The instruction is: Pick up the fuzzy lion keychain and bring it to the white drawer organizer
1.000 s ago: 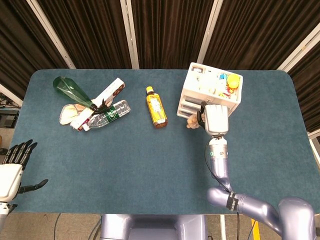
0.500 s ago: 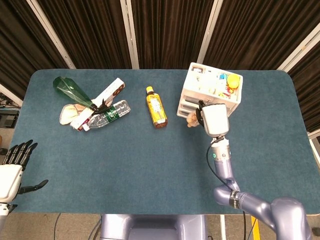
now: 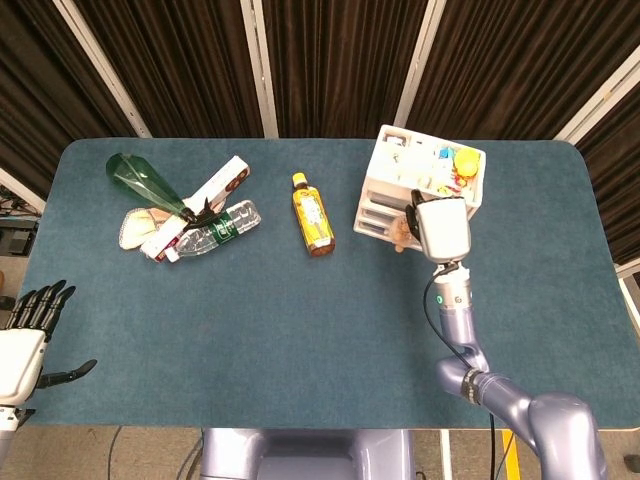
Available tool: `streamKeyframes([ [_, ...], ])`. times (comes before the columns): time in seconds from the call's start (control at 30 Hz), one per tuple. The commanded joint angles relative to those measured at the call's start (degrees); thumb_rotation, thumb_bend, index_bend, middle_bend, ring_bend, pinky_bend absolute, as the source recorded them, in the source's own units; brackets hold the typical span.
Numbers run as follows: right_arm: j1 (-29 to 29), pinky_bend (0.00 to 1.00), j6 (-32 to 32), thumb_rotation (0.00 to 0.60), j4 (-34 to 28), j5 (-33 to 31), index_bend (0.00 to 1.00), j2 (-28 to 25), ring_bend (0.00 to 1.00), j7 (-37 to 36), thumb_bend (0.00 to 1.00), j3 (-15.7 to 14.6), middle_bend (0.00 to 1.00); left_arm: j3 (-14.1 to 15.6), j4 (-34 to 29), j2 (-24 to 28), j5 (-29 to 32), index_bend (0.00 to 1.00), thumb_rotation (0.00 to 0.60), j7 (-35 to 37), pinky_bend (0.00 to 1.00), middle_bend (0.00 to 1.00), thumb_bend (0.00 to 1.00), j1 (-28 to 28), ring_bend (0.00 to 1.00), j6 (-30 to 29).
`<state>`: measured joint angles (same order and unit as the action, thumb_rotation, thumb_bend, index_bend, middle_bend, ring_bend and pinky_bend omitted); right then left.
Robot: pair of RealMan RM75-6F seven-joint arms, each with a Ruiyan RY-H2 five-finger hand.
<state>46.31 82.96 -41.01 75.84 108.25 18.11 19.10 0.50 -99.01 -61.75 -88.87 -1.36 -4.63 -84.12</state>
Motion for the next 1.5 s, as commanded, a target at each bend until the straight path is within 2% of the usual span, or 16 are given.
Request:
streamKeyframes([
  [0.03,0.0,1.0,-0.3,0.6,0.9,-0.1,0.69,0.1,1.0,-0.6,0.5,0.2,1.0,0.0,0.0,0.0,0.0,0.0,0.539,-0.1,0.0,0.0,0.03,0.0,0.0,0.0],
  [0.4,-0.7,1.0,-1.2,0.6,3.3,-0.3,0.69,0.7,1.0,-1.8,0.5,0.0,1.0,0.1,0.0,-0.1,-0.2,0.0,0.537,-0.3,0.0,0.0,0.03,0.1,0.0,-0.1],
  [1.5,-0.4,1.0,-1.6,0.6,3.9,-0.4,0.69,1.7,1.0,-1.4,0.5,0.8,1.0,0.2,-0.2,0.0,-0.4,0.0,0.537,-0.1,0.0,0.0,0.03,0.1,0.0,-0.2],
])
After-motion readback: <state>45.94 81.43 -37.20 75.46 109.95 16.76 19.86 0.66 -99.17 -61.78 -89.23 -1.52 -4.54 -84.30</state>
